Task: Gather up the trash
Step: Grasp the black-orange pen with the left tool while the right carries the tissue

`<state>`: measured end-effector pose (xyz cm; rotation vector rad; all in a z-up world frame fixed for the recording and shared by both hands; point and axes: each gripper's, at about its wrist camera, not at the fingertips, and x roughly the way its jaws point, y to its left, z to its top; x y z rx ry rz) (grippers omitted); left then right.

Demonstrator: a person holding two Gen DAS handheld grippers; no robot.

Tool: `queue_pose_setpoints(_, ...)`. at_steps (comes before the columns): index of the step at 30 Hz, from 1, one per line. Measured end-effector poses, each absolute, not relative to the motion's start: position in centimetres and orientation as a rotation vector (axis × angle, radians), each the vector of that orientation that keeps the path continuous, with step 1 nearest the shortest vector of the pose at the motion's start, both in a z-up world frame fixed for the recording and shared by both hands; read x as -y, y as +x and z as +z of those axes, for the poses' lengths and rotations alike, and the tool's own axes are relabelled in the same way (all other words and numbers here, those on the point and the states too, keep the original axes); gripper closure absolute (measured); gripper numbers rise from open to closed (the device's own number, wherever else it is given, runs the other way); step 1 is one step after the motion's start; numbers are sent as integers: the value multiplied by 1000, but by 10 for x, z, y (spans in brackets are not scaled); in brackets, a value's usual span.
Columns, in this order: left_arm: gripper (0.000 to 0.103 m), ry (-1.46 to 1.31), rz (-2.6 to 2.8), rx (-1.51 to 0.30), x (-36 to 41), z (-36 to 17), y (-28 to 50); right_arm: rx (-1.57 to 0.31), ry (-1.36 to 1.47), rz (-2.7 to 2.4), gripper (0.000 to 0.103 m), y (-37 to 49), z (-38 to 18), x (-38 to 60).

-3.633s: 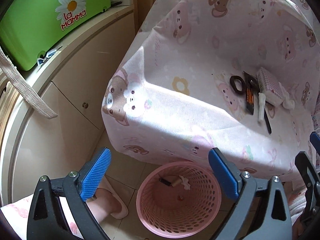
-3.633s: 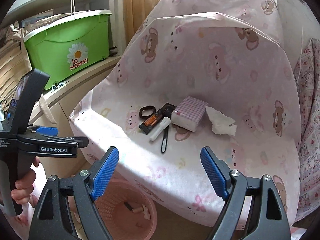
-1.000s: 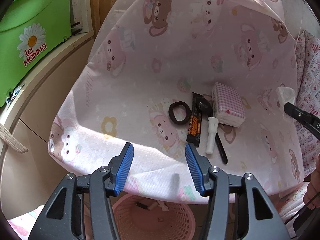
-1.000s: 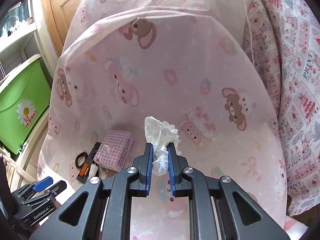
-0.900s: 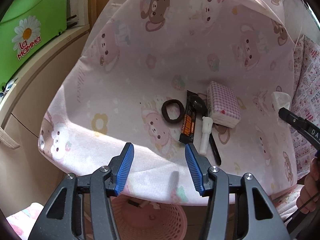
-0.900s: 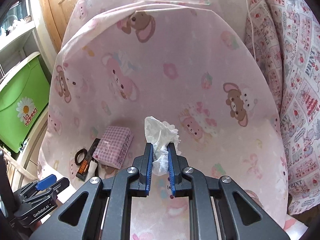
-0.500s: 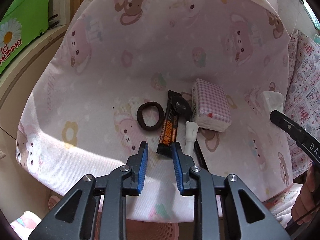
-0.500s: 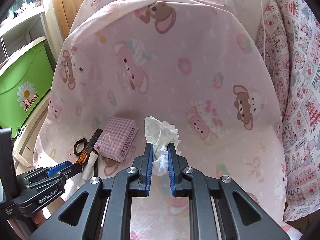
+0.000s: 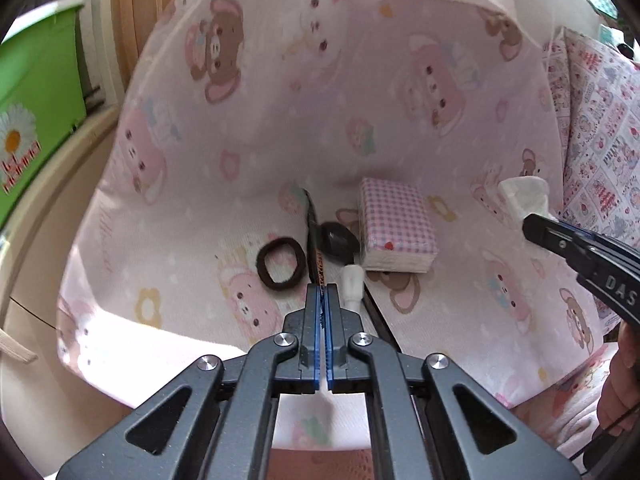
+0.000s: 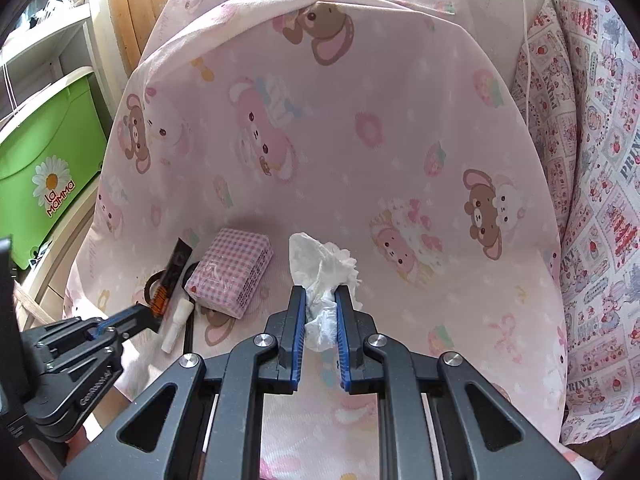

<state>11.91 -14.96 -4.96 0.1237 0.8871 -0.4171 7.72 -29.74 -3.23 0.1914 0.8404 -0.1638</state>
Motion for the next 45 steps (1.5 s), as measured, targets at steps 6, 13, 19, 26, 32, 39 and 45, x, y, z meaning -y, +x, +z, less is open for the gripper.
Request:
queue_pose_setpoints(6, 102, 108, -399, -816, 130, -30, 107, -842, 192, -159, 87, 76, -32, 296)
queue_pose_setpoints(13, 102, 81, -394, -817, 113, -22, 105, -826, 180, -139, 87, 70, -31, 290)
queue_pose_setpoints(19, 102, 45, -388, -802, 92, -9, 91, -814, 187, -119, 87, 64, -29, 286)
queue_pose_setpoints(26, 102, 78, -389, -780, 77, 7, 72, -798, 157, -70, 87, 55, -23, 270)
queue_pose_setpoints(32, 102, 110, -351, -778, 61, 7, 52, -794, 120, -20, 87, 45, -22, 248)
queue_pose_setpoints(39, 102, 140, -320, -757, 40, 14, 23, -765, 75, 99, 87, 24, -12, 216)
queue_pose_setpoints(45, 102, 160, -322, -847, 29, -9, 6, -796, 74, 239, 87, 11, -14, 189)
